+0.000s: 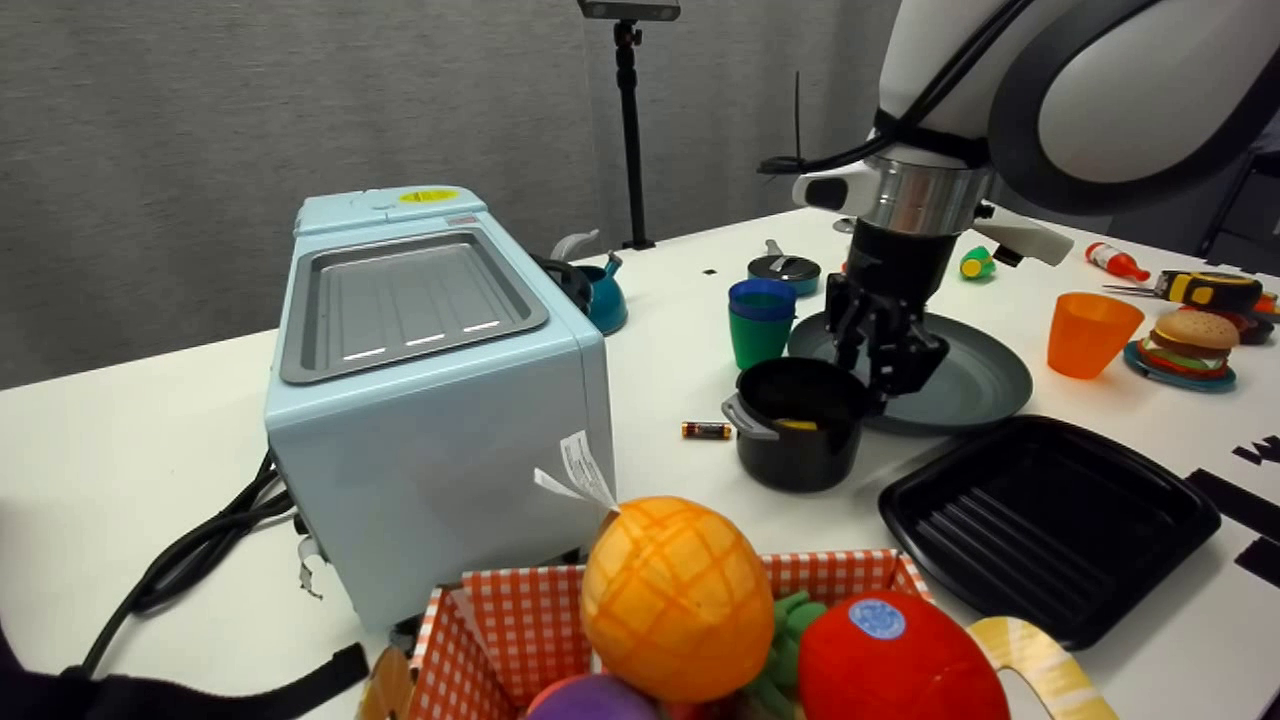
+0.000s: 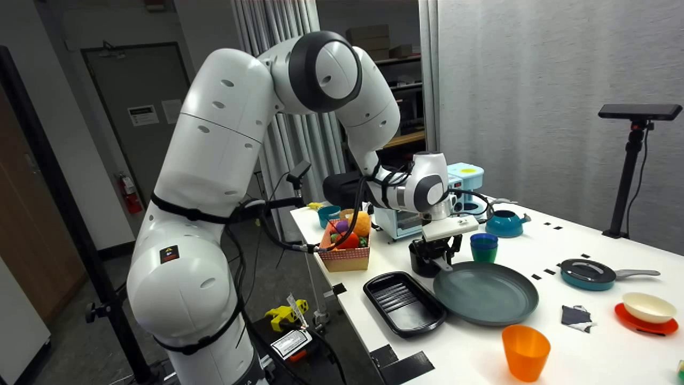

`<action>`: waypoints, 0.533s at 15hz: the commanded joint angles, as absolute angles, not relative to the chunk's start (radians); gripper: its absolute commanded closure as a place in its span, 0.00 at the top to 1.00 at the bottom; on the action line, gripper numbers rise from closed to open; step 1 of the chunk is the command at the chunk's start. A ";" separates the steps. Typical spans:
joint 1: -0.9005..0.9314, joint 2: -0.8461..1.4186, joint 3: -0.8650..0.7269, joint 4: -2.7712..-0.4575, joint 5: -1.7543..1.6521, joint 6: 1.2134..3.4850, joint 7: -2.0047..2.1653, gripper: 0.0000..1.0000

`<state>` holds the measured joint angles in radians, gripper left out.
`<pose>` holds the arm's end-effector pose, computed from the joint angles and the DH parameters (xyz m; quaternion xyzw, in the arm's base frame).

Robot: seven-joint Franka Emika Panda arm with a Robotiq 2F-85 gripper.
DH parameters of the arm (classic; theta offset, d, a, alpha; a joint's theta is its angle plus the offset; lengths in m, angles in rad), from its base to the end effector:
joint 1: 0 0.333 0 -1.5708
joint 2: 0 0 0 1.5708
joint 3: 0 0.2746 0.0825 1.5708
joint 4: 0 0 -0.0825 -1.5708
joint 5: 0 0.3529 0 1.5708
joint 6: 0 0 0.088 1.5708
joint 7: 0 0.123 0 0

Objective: Pick up the black pot, pour its contents in the grey plate and put the pot back on the table.

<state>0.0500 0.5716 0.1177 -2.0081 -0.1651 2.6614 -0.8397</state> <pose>0.5652 0.1001 0.1515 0.8439 0.5345 0.0387 0.0240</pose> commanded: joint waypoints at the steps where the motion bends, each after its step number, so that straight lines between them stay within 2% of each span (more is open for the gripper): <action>1: 0.038 0.581 0.128 -2.000 -0.204 2.682 -0.834 0.26; 3: 0.041 0.581 0.129 -1.999 -0.204 2.678 -0.827 0.12; 8: 0.041 0.569 0.140 -2.007 -0.194 2.670 -0.818 0.12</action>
